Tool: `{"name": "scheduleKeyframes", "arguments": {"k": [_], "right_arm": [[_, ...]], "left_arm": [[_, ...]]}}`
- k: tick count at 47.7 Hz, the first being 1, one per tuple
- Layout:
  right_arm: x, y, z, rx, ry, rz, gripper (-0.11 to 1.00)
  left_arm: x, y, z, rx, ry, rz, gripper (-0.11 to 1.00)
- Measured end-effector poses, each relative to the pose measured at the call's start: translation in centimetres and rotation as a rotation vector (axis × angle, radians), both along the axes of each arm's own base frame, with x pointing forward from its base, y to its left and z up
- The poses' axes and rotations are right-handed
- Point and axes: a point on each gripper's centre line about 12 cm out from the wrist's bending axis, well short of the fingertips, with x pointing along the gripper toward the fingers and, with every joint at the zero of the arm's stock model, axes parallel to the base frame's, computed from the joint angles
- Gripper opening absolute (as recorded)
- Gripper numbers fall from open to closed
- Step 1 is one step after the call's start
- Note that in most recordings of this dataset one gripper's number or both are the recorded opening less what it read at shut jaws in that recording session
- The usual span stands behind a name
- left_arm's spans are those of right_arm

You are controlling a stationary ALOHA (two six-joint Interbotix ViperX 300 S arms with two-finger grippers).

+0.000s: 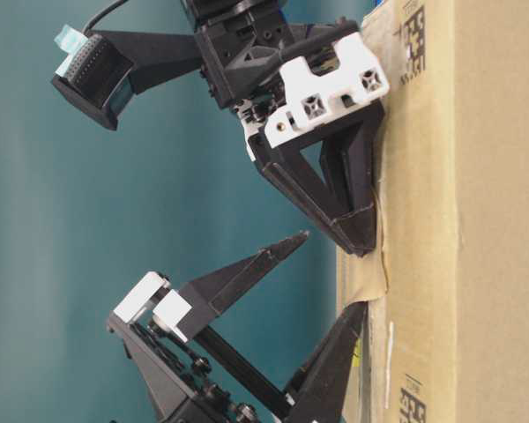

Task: Apply tape along the seams of the closed cardboard box to seal it securely.

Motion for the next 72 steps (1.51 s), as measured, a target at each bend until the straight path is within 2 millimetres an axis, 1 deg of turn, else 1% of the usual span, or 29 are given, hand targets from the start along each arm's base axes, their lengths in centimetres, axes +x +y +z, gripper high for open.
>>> {"name": "scheduleKeyframes", "arguments": {"k": [10, 23, 42, 72], "right_arm": [[0.0, 0.0, 0.0, -0.001, 0.000, 0.001, 0.35], [0.0, 0.2, 0.0, -0.002, 0.002, 0.006, 0.35], [0.0, 0.3, 0.0, -0.003, 0.000, 0.009, 0.35], [0.0, 0.3, 0.0, 0.000, 0.000, 0.007, 0.35]], "left_arm": [[0.6, 0.0, 0.3, 0.021, 0.007, -0.017, 0.67], [1.3, 0.0, 0.4, 0.017, 0.119, -0.025, 0.67], [1.0, 0.0, 0.6, 0.019, 0.225, -0.032, 0.67], [0.5, 0.3, 0.7, 0.053, 0.265, -0.040, 0.67]]}}
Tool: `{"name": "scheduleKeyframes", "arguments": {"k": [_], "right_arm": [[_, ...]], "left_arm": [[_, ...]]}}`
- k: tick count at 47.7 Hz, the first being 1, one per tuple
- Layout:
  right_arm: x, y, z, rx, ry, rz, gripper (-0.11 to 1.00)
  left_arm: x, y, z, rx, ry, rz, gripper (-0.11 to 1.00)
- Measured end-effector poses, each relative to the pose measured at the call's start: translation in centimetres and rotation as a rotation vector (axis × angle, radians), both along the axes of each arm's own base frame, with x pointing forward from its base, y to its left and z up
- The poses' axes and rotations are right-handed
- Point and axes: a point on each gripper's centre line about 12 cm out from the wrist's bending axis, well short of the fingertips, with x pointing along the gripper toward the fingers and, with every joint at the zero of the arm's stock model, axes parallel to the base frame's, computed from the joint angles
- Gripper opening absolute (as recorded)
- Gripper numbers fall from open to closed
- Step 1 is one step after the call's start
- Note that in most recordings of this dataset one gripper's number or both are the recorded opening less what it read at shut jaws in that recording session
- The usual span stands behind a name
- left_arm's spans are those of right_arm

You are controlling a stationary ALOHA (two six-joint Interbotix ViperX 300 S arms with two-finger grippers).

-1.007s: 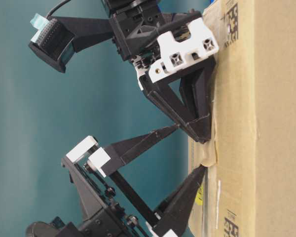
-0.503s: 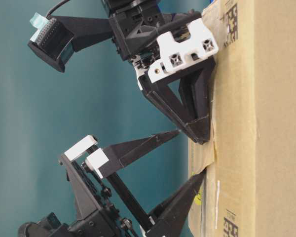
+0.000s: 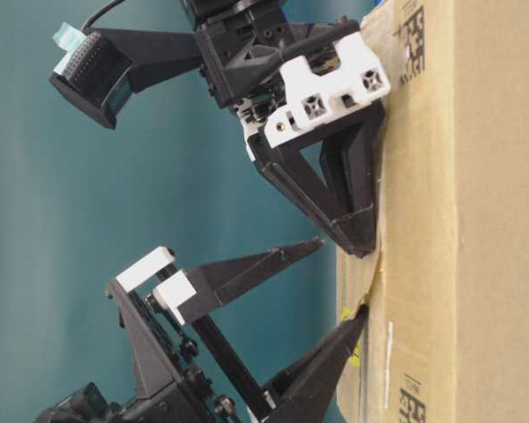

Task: Apply tape along the seams of the closed cardboard box to seal it securely.

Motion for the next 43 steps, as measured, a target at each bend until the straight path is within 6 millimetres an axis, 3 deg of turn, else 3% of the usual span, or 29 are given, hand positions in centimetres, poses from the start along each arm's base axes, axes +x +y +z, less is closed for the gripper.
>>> {"name": "scheduleKeyframes", "arguments": {"k": [43], "right_arm": [[-0.04, 0.06, -0.05, 0.000, 0.002, 0.002, 0.35]], "left_arm": [[-0.58, 0.04, 0.26, 0.035, 0.025, -0.012, 0.67]]}}
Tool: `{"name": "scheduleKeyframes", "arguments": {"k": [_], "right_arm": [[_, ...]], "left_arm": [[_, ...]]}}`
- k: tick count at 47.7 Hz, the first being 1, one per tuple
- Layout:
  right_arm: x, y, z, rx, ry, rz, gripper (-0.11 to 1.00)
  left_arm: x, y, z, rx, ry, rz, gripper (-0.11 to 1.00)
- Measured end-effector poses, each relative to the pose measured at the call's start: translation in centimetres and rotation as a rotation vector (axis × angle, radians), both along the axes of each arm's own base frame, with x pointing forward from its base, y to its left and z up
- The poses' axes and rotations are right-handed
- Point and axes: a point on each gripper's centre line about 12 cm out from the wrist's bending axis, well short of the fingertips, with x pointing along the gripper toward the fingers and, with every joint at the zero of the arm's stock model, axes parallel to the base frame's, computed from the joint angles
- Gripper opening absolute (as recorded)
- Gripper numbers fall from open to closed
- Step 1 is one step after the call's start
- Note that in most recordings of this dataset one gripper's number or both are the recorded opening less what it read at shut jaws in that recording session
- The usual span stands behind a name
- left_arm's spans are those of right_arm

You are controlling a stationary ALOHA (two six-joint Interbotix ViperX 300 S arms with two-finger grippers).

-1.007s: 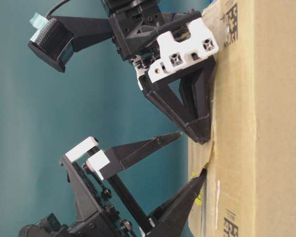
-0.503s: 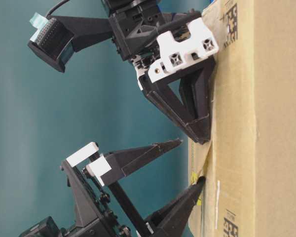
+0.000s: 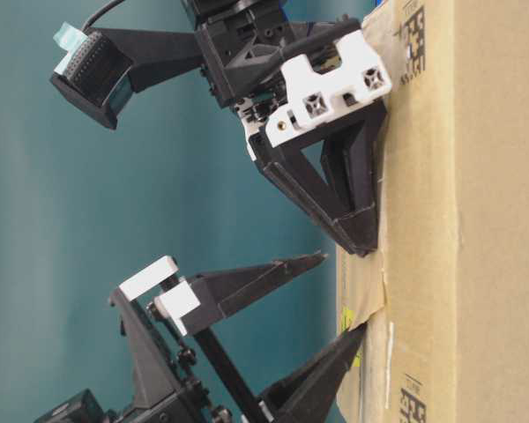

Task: Apply tape along the seams of the closed cardboard box to seal it securely.
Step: 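Reposition the left gripper beside the right and press the tape down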

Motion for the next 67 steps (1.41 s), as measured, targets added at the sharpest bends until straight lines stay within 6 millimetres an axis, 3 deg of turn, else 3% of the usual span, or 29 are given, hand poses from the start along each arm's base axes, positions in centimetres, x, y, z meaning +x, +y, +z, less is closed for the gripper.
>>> {"name": "scheduleKeyframes", "arguments": {"k": [16, 27, 33, 37, 41, 49, 51, 67], "right_arm": [[-0.1, 0.1, -0.2, 0.001, 0.008, 0.002, 0.35], [-0.1, 0.1, -0.2, 0.000, 0.006, 0.001, 0.35], [-0.1, 0.1, -0.2, 0.000, 0.006, 0.001, 0.35], [-0.1, 0.0, -0.2, 0.000, 0.003, 0.000, 0.34], [-0.1, -0.1, 0.1, -0.001, -0.011, -0.002, 0.30], [-0.1, -0.7, 0.7, 0.000, -0.034, -0.021, 0.00], [-0.2, -0.9, 0.8, 0.000, -0.035, -0.026, 0.00], [0.2, -1.0, 1.3, -0.009, -0.049, -0.025, 0.00]], "left_arm": [[-1.8, -0.4, 2.2, -0.108, -0.230, 0.103, 0.67], [-2.0, -2.0, 4.5, -0.391, -0.506, 0.260, 0.65], [-1.9, -2.4, 5.0, -0.563, -0.550, 0.380, 0.63], [-1.8, -2.4, 5.1, -0.683, -0.556, 0.478, 0.58], [-1.8, -2.3, 5.0, -0.779, -0.553, 0.560, 0.46], [-2.3, -2.3, 4.3, -0.941, -0.551, 0.690, 0.08], [-2.5, -2.3, 4.0, -0.972, -0.557, 0.713, 0.01], [-1.9, -1.8, 1.0, -1.075, -0.607, 0.773, 0.00]]}}
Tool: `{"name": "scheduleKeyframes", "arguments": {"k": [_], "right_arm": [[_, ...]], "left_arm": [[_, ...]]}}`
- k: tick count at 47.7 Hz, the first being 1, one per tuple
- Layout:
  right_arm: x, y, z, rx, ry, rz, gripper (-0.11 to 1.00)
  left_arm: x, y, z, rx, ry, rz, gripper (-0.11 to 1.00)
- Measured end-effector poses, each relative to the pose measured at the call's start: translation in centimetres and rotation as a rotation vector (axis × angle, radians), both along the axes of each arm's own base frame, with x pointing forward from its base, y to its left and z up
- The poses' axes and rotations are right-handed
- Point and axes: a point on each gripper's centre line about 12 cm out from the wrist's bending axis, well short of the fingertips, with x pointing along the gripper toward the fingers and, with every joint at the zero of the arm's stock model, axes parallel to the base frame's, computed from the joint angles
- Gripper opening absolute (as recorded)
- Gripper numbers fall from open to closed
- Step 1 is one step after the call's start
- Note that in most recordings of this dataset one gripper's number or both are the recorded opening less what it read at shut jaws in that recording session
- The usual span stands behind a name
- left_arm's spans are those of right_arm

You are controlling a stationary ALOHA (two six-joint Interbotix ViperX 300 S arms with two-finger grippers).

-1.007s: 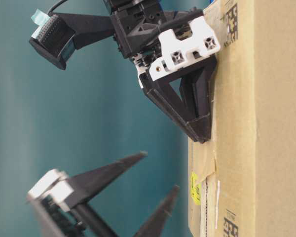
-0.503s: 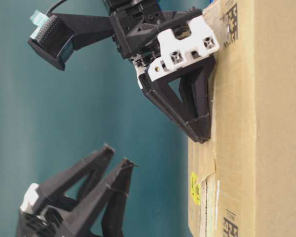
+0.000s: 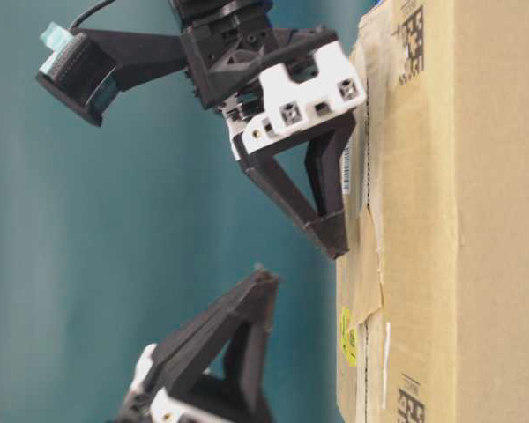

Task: Apply tape along the seams of the closed cardboard box to seal it securely.
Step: 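Reposition the left gripper beside the right and press the tape down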

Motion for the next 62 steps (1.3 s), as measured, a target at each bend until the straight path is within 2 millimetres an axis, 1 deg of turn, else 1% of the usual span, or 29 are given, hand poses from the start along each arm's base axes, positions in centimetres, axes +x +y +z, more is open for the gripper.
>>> {"name": "scheduleKeyframes", "arguments": {"k": [7, 12, 23, 34, 40, 48, 53, 62], "right_arm": [[0.7, -0.1, 0.8, -0.003, -0.024, 0.000, 0.00], [1.1, -0.2, 1.1, -0.004, -0.034, -0.001, 0.00], [1.6, -0.3, 0.6, -0.004, -0.004, -0.003, 0.00], [1.8, -0.2, -1.0, 0.003, 0.046, -0.003, 0.00], [1.8, -0.2, -1.2, 0.008, 0.055, -0.003, 0.00], [1.5, -0.1, -1.7, 0.010, 0.078, -0.002, 0.00], [0.9, -0.1, -2.1, 0.011, 0.091, -0.004, 0.00], [-0.7, 0.0, -2.1, 0.022, 0.103, -0.012, 0.00]], "left_arm": [[0.8, 0.1, -1.7, 0.001, 0.023, 0.003, 0.00], [1.2, 0.0, -2.3, -0.001, 0.038, 0.002, 0.00], [1.6, 0.1, -3.9, -0.003, 0.078, 0.003, 0.00], [1.6, 0.5, -4.8, -0.005, 0.107, 0.014, 0.00], [1.1, 0.9, -5.7, -0.006, 0.141, 0.025, 0.00], [0.3, 1.4, -6.0, -0.009, 0.152, 0.042, 0.00], [-0.2, 1.6, -6.3, -0.012, 0.161, 0.049, 0.00], [-1.3, 1.8, -6.5, -0.011, 0.172, 0.055, 0.00]]}}
